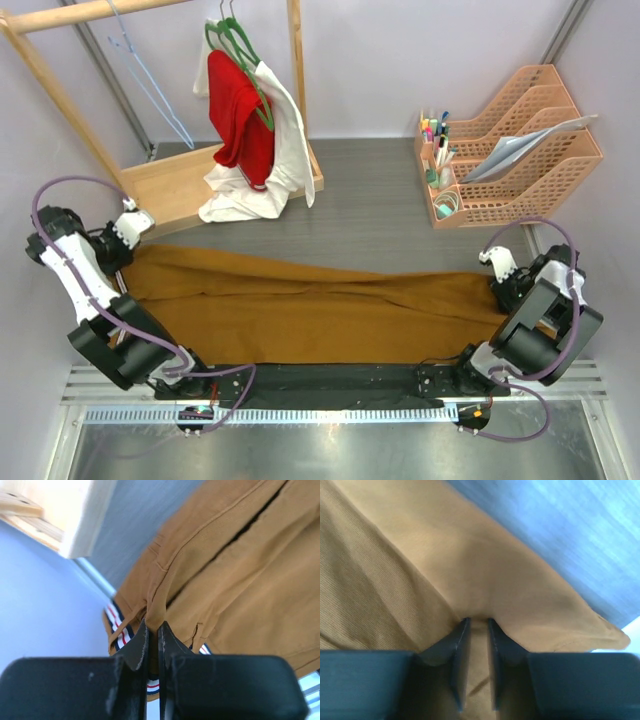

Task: Place the trousers on the hanger
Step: Fold the trousers

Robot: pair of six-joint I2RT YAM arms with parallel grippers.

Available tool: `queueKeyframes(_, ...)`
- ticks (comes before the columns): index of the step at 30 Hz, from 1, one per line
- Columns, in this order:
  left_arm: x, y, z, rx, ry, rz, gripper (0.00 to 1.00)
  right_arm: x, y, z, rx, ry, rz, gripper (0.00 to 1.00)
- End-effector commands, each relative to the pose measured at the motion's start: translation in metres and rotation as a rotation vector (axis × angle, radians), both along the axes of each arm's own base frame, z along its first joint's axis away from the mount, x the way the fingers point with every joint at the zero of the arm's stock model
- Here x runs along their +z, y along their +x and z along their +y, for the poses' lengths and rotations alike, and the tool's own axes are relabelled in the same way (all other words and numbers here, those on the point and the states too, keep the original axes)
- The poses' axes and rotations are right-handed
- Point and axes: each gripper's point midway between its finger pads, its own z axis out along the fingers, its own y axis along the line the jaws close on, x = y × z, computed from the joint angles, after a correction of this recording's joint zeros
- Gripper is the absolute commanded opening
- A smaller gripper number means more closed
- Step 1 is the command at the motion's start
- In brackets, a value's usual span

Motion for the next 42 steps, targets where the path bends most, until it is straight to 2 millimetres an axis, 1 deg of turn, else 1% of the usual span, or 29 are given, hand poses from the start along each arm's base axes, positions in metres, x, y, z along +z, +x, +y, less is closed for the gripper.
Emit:
queueKeyframes(1,0.000,-0.001,-0.007,-0.085,0.069,-0.094,0.00,0.024,0.011,-0.002,-0.059,0.078,-0.013,0.45)
queueKeyframes(2,-0.009,-0.005,-0.010,-0.087,0.057,-0.079,0.00,0.028,0.018,-0.004,-0.082,0.111,-0.004,0.54)
queueKeyframes(3,-0.011,-0.007,-0.012,-0.093,0.063,-0.077,0.00,0.051,0.040,-0.021,-0.106,0.086,-0.060,0.64)
queueKeyframes(5,-0.017,-0.010,-0.011,-0.091,0.068,-0.059,0.00,0.066,0.049,-0.032,-0.101,0.095,-0.075,0.66)
queueKeyframes(6,-0.018,-0.011,-0.011,-0.093,0.068,-0.055,0.00,0.078,0.061,-0.045,-0.090,0.076,-0.109,0.70)
queueKeyframes(8,-0.020,-0.011,-0.009,-0.088,0.070,-0.049,0.00,0.084,0.070,-0.052,-0.026,0.066,-0.139,0.74)
queueKeyframes(9,-0.021,-0.011,-0.008,-0.088,0.072,-0.046,0.00,0.082,0.076,-0.056,0.002,0.067,-0.138,0.77)
queueKeyframes(11,-0.022,-0.009,-0.008,-0.087,0.069,-0.045,0.00,0.078,0.085,-0.058,0.071,0.044,-0.129,0.78)
queueKeyframes(12,-0.021,-0.009,-0.006,-0.085,0.073,-0.045,0.00,0.067,0.087,-0.058,0.084,0.056,-0.105,0.78)
queueKeyframes(14,-0.021,-0.009,-0.005,-0.083,0.076,-0.042,0.00,0.061,0.095,-0.064,0.105,0.050,-0.100,0.78)
queueKeyframes(17,-0.023,-0.011,-0.003,-0.088,0.084,-0.026,0.00,0.046,0.095,-0.067,0.150,0.062,-0.046,0.75)
queueKeyframes(19,-0.024,-0.012,-0.002,-0.088,0.090,-0.019,0.00,0.037,0.092,-0.065,0.190,0.075,-0.009,0.74)
queueKeyframes(24,-0.025,-0.010,0.000,-0.088,0.090,-0.016,0.00,0.028,0.089,-0.052,0.263,0.094,0.035,0.72)
queueKeyframes(25,-0.025,-0.010,0.000,-0.085,0.088,-0.013,0.00,0.028,0.092,-0.050,0.269,0.092,0.036,0.69)
queueKeyframes(26,-0.025,-0.010,0.001,-0.082,0.089,-0.012,0.00,0.028,0.095,-0.052,0.265,0.090,0.034,0.58)
queueKeyframes(28,-0.023,-0.008,0.002,-0.071,0.083,-0.014,0.00,0.029,0.095,-0.051,0.259,0.094,0.050,0.39)
queueKeyframes(29,-0.022,-0.007,0.001,-0.054,0.065,-0.016,0.00,0.034,0.098,-0.055,0.261,0.087,0.045,0.18)
queueKeyframes(30,-0.023,-0.005,0.001,-0.042,0.044,-0.011,0.00,0.037,0.100,-0.056,0.264,0.081,0.044,0.05)
queueKeyframes(31,-0.016,0.000,0.002,-0.028,0.039,-0.021,0.00,0.042,0.102,-0.057,0.251,0.083,0.041,0.01)
queueKeyframes(32,-0.013,0.005,0.000,0.009,0.008,-0.018,0.00,0.054,0.112,-0.064,0.235,0.060,0.009,0.01)
queueKeyframes(33,-0.006,0.014,0.005,0.039,-0.001,-0.028,0.00,0.063,0.119,-0.068,0.219,0.051,-0.017,0.01)
queueKeyframes(34,0.000,0.021,0.006,0.065,-0.013,-0.035,0.00,0.074,0.127,-0.067,0.185,0.067,-0.058,0.01)
queueKeyframes(35,0.004,0.028,0.003,0.121,-0.053,-0.027,0.00,0.095,0.141,-0.076,0.171,0.041,-0.117,0.01)
queueKeyframes(36,0.020,0.040,0.011,0.151,-0.031,-0.057,0.00,0.111,0.148,-0.077,0.168,0.032,-0.159,0.01)
queueKeyframes(37,0.022,0.047,0.014,0.173,-0.044,-0.052,0.00,0.124,0.156,-0.075,0.152,0.045,-0.205,0.01)
queueKeyframes(38,0.030,0.055,0.014,0.190,-0.051,-0.065,0.00,0.145,0.166,-0.079,0.151,0.017,-0.255,0.01)
queueKeyframes(39,0.050,0.066,0.019,0.229,-0.060,-0.114,0.00,0.160,0.169,-0.079,0.149,0.007,-0.293,0.01)
queueKeyframes(41,0.062,0.078,0.025,0.248,-0.074,-0.143,0.00,0.182,0.177,-0.080,0.159,-0.014,-0.353,0.01)
queueKeyframes(42,0.076,0.084,0.028,0.252,-0.065,-0.181,0.00,0.190,0.176,-0.083,0.154,-0.024,-0.374,0.01)
